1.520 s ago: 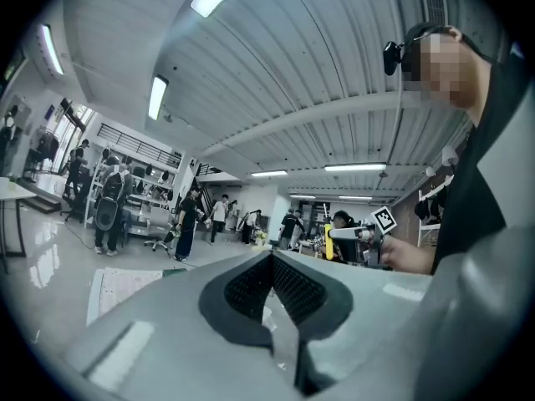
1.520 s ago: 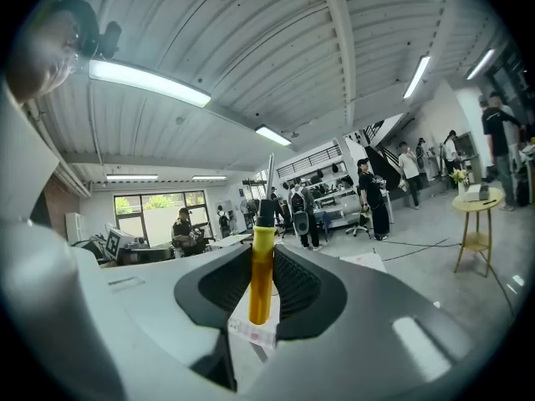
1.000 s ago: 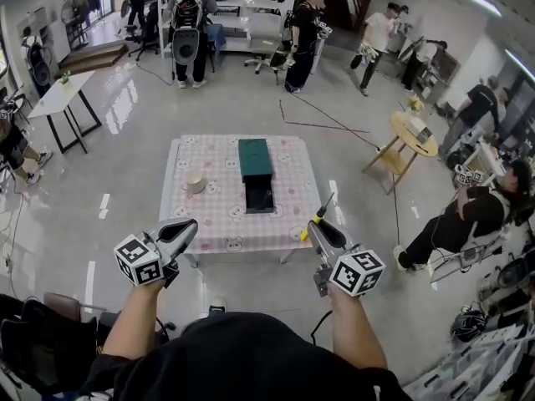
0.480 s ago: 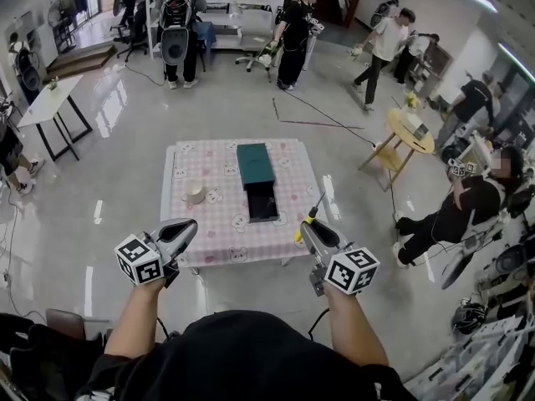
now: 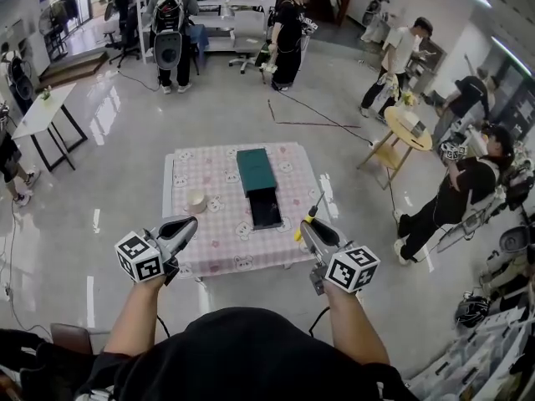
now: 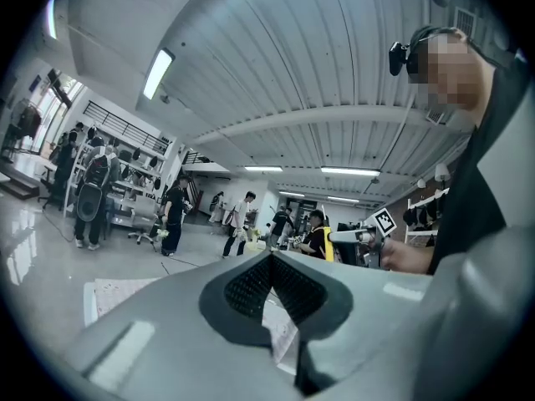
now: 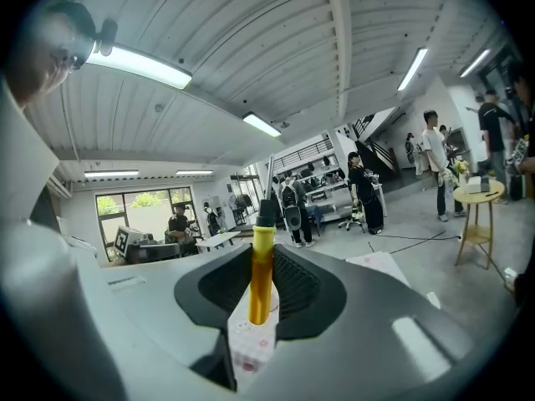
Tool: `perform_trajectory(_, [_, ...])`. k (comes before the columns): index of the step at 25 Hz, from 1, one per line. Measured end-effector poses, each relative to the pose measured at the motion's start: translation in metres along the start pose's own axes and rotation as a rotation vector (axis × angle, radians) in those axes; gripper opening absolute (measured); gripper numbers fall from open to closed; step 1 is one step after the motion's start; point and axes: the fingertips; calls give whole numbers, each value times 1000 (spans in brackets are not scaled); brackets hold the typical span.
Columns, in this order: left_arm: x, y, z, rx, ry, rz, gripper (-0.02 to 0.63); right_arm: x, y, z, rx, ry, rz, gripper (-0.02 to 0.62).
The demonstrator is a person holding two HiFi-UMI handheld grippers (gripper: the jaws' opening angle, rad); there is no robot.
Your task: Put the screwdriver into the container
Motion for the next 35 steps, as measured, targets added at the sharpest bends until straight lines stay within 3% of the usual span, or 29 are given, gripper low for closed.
perform_trajectory(17, [-51, 9, 16, -11, 15, -66, 2, 3, 37, 7, 16, 2, -56, 109])
perform_trajectory(35, [-88, 0, 12, -23, -13, -75, 2, 2, 61, 1, 23, 25, -98, 109])
Point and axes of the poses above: the fingertips, and each gripper's own axes: y forward along the fingers, x to its right, z out of its top, and after that the axes turned 1 degree about -x, right-handed
